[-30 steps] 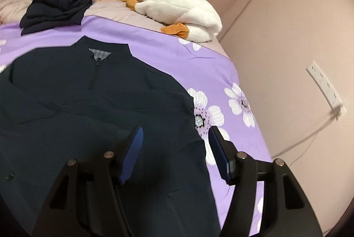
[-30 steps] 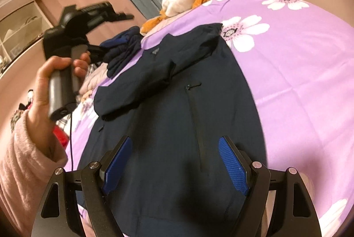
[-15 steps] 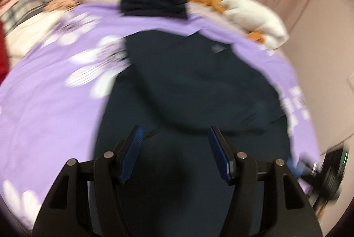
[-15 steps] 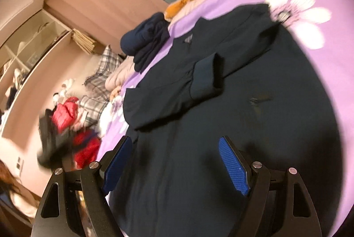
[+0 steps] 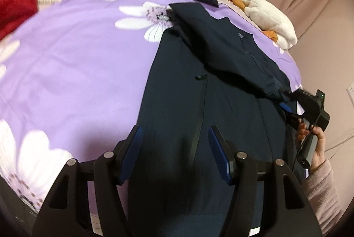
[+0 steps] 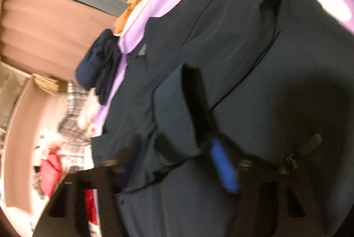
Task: Fold large clothes
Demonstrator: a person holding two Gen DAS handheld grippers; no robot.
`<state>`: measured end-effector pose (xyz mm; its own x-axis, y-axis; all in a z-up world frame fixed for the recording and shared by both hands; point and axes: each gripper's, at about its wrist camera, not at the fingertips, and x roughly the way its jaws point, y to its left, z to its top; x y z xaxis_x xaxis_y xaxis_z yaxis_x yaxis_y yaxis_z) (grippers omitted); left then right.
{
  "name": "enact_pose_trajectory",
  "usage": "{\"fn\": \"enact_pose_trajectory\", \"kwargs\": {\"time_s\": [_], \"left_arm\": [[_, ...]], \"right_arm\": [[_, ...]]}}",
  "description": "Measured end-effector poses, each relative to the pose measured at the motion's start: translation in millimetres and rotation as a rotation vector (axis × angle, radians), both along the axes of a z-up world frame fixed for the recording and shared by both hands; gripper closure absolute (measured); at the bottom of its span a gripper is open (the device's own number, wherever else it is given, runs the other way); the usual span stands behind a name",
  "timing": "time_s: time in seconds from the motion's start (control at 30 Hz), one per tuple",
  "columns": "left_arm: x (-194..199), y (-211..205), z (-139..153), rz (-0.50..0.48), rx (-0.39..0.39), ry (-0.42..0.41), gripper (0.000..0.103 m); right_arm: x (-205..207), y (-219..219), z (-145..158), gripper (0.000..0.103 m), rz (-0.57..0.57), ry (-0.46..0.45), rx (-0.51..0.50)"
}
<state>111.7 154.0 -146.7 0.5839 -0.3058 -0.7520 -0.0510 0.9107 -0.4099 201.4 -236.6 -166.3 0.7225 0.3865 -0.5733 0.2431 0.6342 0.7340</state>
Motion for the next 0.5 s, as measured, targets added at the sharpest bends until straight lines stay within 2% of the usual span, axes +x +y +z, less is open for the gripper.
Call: {"fn": "enact_pose_trajectory", "kwargs": {"time_s": [0.03,0.13,0.23,0.33,0.5], "left_arm": [[-1,1,-2,0.003,-0.008,0.004,0.042],[-1,1,-5,0.003,-0.024,0.013,0.042],[2,-2,-2,-0.004,-0.036,0.002,0.042],[6,-7,-1,-0.012,-0.050,-0.003,0.042],[22,-15,-3,0.009,-0.119,0.005,0.042]], "right_arm": [[-1,0,3,0.082,-0.004,0.013,-0.033],[-2,4,19,0.089,0.028,0.007,-0.110],[-6,14,45,0.090,0.075,-0.026,-0.233],[-9,22,76,0.090,0.109,-0.097,-0.325],[-5,18,126,0.091,0.086,-0.227,-0.407]]}}
